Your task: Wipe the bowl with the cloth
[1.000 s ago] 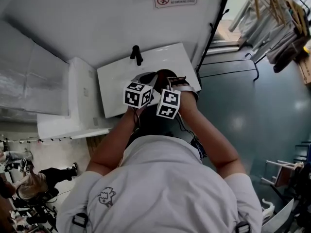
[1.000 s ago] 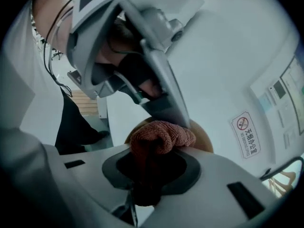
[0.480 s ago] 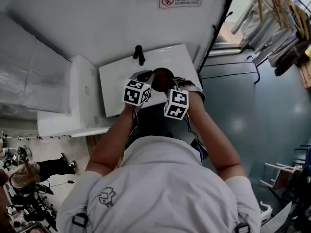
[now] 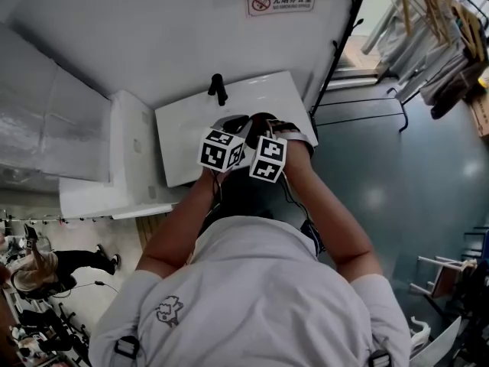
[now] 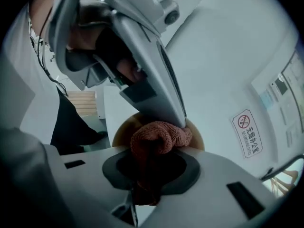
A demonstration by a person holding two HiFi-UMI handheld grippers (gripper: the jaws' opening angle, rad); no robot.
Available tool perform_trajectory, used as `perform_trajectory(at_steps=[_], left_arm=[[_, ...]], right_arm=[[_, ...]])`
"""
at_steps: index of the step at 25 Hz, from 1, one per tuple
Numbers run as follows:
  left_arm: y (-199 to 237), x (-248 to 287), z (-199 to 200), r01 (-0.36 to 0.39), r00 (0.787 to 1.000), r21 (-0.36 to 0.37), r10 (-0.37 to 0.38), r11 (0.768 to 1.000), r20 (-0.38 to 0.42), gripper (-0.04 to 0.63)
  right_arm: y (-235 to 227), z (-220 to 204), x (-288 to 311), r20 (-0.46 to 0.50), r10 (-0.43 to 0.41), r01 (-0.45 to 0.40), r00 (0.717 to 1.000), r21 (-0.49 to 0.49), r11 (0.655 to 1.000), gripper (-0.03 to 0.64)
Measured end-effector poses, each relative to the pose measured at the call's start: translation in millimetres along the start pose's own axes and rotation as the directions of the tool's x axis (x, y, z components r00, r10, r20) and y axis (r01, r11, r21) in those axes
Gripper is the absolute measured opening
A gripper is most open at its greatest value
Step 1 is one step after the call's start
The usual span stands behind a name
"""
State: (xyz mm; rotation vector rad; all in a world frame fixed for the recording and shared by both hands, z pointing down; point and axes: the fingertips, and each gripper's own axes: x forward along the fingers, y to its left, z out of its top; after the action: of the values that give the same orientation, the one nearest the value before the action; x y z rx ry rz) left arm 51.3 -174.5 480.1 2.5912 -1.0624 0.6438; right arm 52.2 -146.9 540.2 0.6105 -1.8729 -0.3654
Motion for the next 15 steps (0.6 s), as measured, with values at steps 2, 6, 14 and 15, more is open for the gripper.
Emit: perform_trajectory(at_steps=[2,6,14,15], left_arm=[[5.6,-3.6,2.1,-0.005,1.000,-0.022,0.005,1.000,0.020,0.034],[9.7,-6.6,6.2,-0.018,0.999,0.010,0.018,1.000,0.031,0.034],[29.4,-10.8,4.3,-0.071,0.997,0.050,0.070,0.996,0.032,0.026],[28.7,-10.8,5.2,-0.068,0.997,0.042,0.067,0.997,0.036,0.026]], right_arm=[[6.4,9.6,-1.8,0.040,0.029,-0.029,0.999,-0.014,0.999,0.094],[19.0,19.2,-7.1,0.104,0.142,-0.142,0.984,-0.002,0.990,0.094],[-4.1,0.2,-22.5,-0.041,0.162,-0.161,0.986,0.020,0.987,0.094],[-11.9,-1.3,-24.0,-0.053,0.126,-0.125,0.991,0.022,0.992,0.094]])
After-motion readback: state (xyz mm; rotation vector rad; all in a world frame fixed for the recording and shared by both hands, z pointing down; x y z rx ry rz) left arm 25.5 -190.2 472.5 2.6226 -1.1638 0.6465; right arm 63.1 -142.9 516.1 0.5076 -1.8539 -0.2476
